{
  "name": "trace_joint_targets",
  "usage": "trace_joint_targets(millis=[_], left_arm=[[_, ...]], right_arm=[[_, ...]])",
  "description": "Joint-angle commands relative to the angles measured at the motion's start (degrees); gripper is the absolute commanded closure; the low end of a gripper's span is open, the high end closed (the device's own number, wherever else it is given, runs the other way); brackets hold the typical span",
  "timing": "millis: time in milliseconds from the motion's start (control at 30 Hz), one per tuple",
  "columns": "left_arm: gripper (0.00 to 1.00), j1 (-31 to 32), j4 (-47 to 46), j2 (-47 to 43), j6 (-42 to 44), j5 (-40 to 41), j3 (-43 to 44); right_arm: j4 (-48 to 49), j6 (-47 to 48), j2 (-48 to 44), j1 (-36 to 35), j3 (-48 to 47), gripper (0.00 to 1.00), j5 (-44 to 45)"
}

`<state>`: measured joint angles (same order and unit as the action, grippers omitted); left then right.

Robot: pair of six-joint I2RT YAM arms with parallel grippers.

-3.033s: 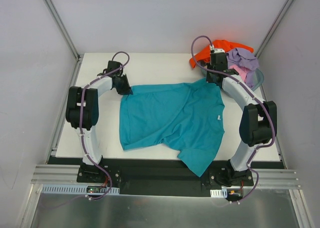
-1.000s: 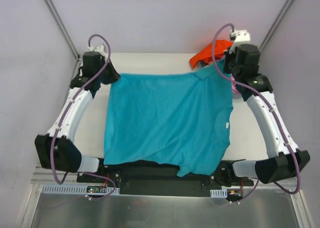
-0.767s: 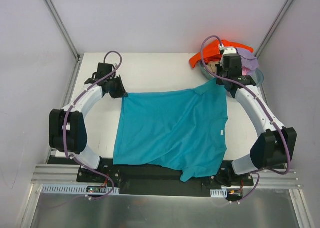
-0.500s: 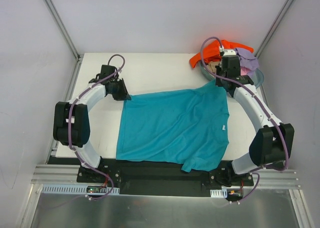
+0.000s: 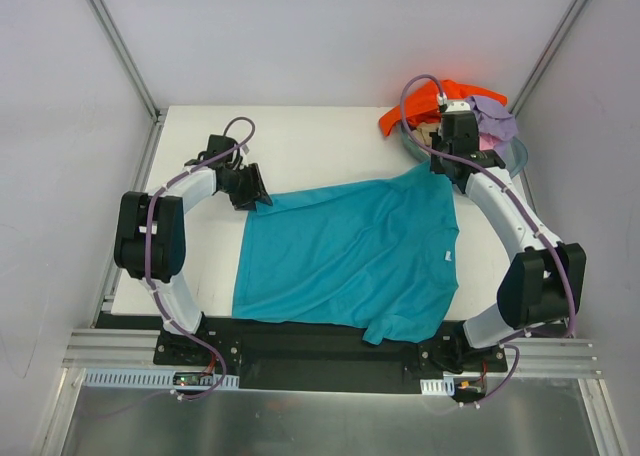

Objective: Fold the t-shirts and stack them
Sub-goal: Flatten out the tshirt

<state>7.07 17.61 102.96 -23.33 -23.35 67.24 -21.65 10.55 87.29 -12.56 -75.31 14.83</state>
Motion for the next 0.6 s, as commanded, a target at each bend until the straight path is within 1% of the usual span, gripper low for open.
trace_joint_targets(millis=[0, 133, 367, 567], left_arm=[[0.53, -0.2, -0.6, -0.9, 1.4, -0.8, -1.1], [0.48, -0.2, -0.6, -1.2, 2.1, -0.1, -2.5], [0.48, -0.2, -0.7, -1.9, 0.8, 0.3, -4.8], [0.53, -0.1, -0.8, -5.0, -0.8, 1.4, -8.6]], right_arm=[[1.3, -1.0, 0.6, 0.4, -2.0, 0.99, 1.0], [1.2, -1.0, 1.1, 0.4, -2.9, 0.99, 0.7], [0.9, -1.0, 2.1, 0.5, -4.3, 0.99, 0.0], [0.8, -1.1, 1.6, 0.5, -3.9, 0.99, 0.0]])
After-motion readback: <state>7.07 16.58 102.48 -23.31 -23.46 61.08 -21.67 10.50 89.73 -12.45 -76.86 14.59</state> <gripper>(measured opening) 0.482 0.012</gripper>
